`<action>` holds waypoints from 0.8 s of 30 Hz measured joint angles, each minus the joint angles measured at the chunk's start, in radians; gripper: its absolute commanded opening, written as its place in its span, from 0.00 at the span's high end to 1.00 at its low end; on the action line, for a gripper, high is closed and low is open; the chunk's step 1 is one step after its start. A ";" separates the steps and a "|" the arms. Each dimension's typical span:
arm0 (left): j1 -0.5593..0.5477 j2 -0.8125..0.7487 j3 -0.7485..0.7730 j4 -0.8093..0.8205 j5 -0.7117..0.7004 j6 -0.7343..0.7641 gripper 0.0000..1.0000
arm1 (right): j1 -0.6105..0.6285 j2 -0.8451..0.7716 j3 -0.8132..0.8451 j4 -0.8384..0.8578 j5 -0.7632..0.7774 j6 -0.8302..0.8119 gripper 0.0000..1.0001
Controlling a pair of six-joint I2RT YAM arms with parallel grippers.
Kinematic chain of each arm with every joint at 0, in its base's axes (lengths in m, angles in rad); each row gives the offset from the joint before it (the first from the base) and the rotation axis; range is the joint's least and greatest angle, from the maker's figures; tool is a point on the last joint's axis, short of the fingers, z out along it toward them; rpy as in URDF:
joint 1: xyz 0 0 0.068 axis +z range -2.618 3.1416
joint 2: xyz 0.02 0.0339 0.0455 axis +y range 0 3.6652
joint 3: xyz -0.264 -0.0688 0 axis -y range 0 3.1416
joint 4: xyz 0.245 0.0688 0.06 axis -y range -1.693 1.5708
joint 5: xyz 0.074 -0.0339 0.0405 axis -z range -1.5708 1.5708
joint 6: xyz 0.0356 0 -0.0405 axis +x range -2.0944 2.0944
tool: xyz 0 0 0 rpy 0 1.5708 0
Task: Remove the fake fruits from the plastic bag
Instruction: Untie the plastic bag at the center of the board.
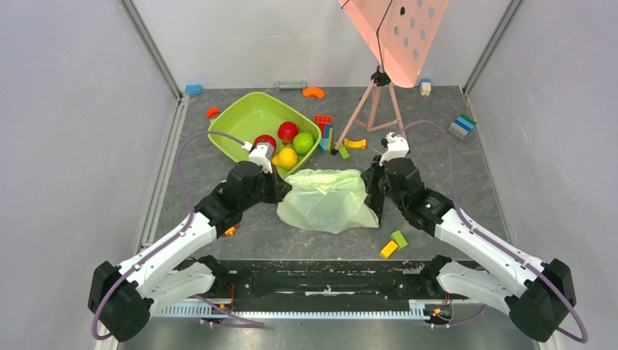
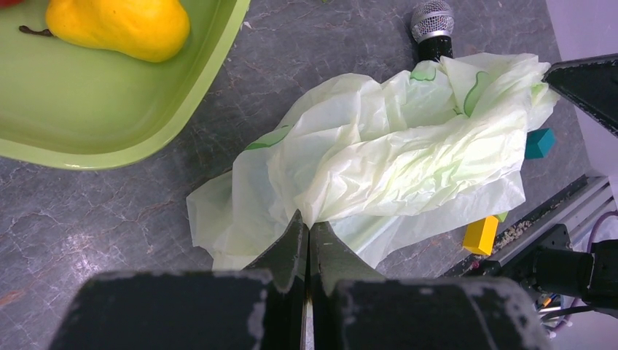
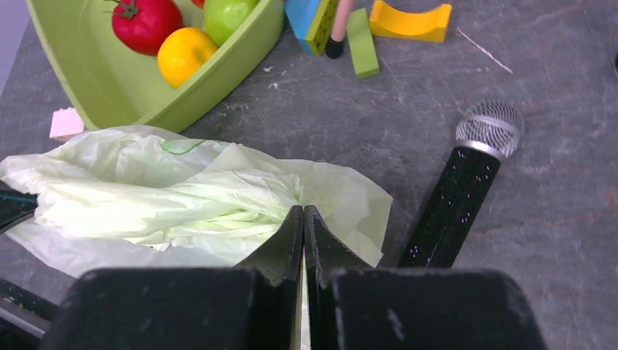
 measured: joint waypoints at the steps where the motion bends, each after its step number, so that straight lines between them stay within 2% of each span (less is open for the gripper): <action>1: 0.000 -0.001 0.000 0.000 0.001 0.000 0.98 | 0.000 -0.011 -0.011 -0.003 0.013 0.026 1.00; 10: 0.002 -0.027 -0.018 -0.009 -0.018 0.000 0.98 | -0.006 -0.103 -0.056 -0.076 0.131 0.156 0.99; 12: 0.002 -0.027 -0.018 -0.008 -0.018 0.000 0.98 | -0.006 -0.139 -0.064 -0.090 0.152 0.173 0.82; 13: 0.002 -0.027 -0.018 -0.008 -0.018 0.000 0.98 | -0.006 -0.158 -0.072 -0.090 0.157 0.173 0.67; 15: 0.002 -0.027 -0.018 -0.008 -0.017 0.000 0.98 | -0.007 -0.193 -0.089 -0.077 0.153 0.153 0.29; 16: 0.002 -0.027 -0.018 -0.008 -0.017 0.000 0.98 | -0.008 -0.207 -0.094 -0.065 0.137 0.118 0.19; 18: 0.002 -0.027 -0.018 -0.008 -0.014 0.000 0.98 | -0.008 -0.212 -0.093 -0.034 0.087 0.038 0.10; 24: 0.002 -0.027 -0.019 -0.008 0.002 0.000 0.98 | -0.008 -0.082 0.043 -0.024 -0.100 -0.219 0.08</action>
